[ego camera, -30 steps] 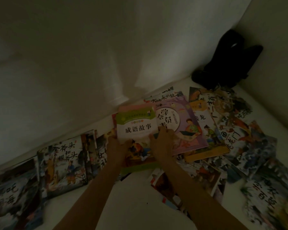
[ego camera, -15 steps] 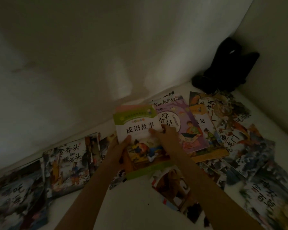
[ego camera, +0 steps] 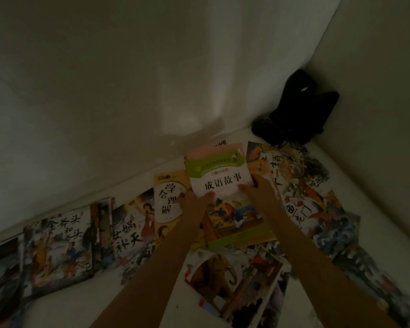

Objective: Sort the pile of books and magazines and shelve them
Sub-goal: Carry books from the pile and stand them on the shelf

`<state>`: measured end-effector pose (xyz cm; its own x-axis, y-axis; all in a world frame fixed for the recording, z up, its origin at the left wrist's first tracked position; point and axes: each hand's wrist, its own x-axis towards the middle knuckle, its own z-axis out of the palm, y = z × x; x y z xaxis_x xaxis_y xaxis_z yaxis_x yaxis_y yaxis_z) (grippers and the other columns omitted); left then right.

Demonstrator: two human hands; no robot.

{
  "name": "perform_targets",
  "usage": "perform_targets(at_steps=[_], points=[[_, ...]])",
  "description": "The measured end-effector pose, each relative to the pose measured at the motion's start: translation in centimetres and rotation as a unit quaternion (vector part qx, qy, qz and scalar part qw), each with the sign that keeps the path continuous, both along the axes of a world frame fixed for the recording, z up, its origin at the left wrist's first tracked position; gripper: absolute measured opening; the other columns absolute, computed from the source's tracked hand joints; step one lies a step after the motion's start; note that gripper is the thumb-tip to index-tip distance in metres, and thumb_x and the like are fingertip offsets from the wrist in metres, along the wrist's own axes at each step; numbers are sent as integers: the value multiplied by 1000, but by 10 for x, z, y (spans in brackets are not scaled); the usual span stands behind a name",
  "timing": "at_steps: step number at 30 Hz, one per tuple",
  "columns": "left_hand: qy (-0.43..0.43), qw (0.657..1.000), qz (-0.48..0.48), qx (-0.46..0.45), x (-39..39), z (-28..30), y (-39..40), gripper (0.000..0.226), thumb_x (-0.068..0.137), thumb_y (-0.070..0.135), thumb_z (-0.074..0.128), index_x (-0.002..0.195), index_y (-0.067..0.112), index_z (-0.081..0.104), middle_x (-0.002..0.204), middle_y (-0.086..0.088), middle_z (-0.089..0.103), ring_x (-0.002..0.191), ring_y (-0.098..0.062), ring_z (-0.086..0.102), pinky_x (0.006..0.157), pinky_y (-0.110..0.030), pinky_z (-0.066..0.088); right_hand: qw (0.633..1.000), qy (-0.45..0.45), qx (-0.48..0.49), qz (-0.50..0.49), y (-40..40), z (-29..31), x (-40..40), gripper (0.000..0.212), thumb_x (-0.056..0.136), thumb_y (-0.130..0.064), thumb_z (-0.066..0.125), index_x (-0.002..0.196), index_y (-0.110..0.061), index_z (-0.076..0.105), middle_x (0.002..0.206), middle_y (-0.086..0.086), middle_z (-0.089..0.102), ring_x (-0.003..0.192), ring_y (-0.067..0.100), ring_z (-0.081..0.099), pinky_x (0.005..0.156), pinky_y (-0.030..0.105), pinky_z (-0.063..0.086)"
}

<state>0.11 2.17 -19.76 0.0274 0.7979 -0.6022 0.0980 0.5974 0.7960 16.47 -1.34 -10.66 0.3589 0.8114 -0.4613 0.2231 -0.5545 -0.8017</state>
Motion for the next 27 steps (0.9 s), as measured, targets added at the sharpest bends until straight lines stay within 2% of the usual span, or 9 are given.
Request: perform_targets(at_steps=[4, 7, 10, 12, 15, 19, 22, 24, 27], points=[[13, 999, 30, -38, 10, 57, -3, 99, 61, 48, 74, 139, 8, 28, 144, -13, 31, 125, -35, 42, 98, -50, 44, 998, -56, -28, 24, 5, -30, 7, 61, 75, -44, 66, 125, -11, 56, 133, 12, 46, 107, 35, 54, 92, 45, 50], [-41, 991, 104, -70, 12, 55, 1, 86, 78, 23, 73, 142, 8, 18, 139, -12, 34, 121, -37, 46, 93, -52, 48, 997, -43, -61, 4, 14, -67, 16, 89, 46, -63, 49, 121, -17, 56, 127, 12, 51, 105, 38, 54, 93, 52, 46], [-69, 983, 112, -126, 8, 56, -3, 97, 64, 35, 81, 141, 5, 31, 139, -16, 42, 117, -38, 51, 90, -50, 50, 998, -16, -59, -22, 9, -32, 0, 65, 70, -37, 66, 129, -17, 46, 116, 5, 52, 103, 34, 55, 90, 47, 49], [-53, 987, 87, -122, 1, 56, -9, 75, 75, 30, 75, 136, 4, 41, 136, -16, 48, 117, -37, 52, 94, -48, 48, 995, 16, -82, -56, 7, -29, -1, 69, 82, -20, 67, 140, -14, 30, 121, 8, 47, 111, 35, 52, 91, 44, 48], [-54, 995, 58, -65, -10, 63, -30, 54, 89, 23, 61, 137, 10, 39, 138, -6, 46, 120, -30, 51, 99, -46, 45, 986, 97, -110, -81, -2, -24, -7, 75, 84, -25, 68, 144, -10, 26, 142, 15, 38, 123, 38, 45, 99, 50, 43], [-88, 996, 16, 4, -33, 80, -64, 52, 94, 27, 50, 137, 29, 21, 140, 4, 36, 120, -15, 43, 100, -34, 42, 991, 127, -30, -42, -24, -12, -22, 48, 85, -28, 66, 127, -15, 46, 133, 14, 44, 111, 33, 53, 94, 50, 47], [-64, 997, -11, 33, -57, 91, -85, 65, 93, 34, 49, 146, 29, 12, 144, 5, 34, 123, -16, 44, 101, -39, 43, 989, 140, 33, 37, -46, 10, -43, 29, 94, -21, 54, 119, -27, 41, 119, -5, 49, 104, 16, 52, 95, 34, 43], [-55, 997, -9, 58, -74, 102, -97, 61, 93, 33, 48, 145, 28, 15, 139, 3, 41, 121, -19, 48, 99, -42, 46, 987, 126, 55, 81, -62, 25, -61, 34, 97, -23, 48, 129, -28, 37, 121, -10, 48, 109, 13, 49, 96, 30, 40], [-61, 993, -8, 97, -106, 126, -120, 47, 93, 30, 49, 133, 35, 25, 131, 4, 47, 113, -16, 54, 91, -39, 52, 985, 103, 93, 100, -83, 42, -93, 55, 92, -40, 52, 142, -27, 33, 139, -5, 44, 123, 20, 47, 104, 40, 41]])
